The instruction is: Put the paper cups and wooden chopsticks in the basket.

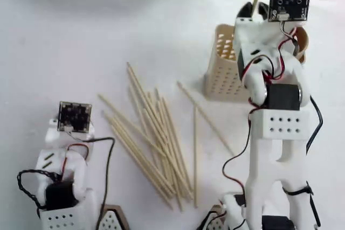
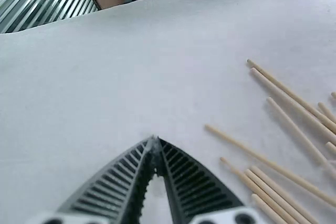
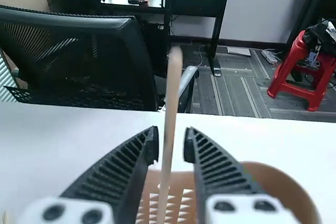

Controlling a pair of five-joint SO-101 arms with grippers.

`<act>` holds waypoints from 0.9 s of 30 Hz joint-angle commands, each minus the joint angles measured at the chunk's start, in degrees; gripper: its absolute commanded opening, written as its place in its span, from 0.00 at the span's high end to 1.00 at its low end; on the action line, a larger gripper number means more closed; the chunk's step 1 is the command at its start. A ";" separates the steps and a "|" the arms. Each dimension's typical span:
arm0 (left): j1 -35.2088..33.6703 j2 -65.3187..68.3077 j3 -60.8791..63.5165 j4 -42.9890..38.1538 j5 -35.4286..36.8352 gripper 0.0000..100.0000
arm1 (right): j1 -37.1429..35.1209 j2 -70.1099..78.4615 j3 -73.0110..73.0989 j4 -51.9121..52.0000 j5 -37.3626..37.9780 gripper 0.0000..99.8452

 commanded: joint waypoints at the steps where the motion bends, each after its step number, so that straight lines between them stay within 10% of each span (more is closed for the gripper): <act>1: -0.22 -0.40 -0.18 -1.23 -0.26 0.98 | 0.22 -2.07 -7.91 8.92 0.88 0.85; 14: -0.48 -0.40 -0.62 -1.23 -0.26 0.98 | -21.32 -1.45 -18.37 52.35 0.62 0.91; 27: -0.48 -0.40 -0.26 -1.14 -0.26 0.98 | -34.86 6.55 14.86 25.89 -3.87 0.84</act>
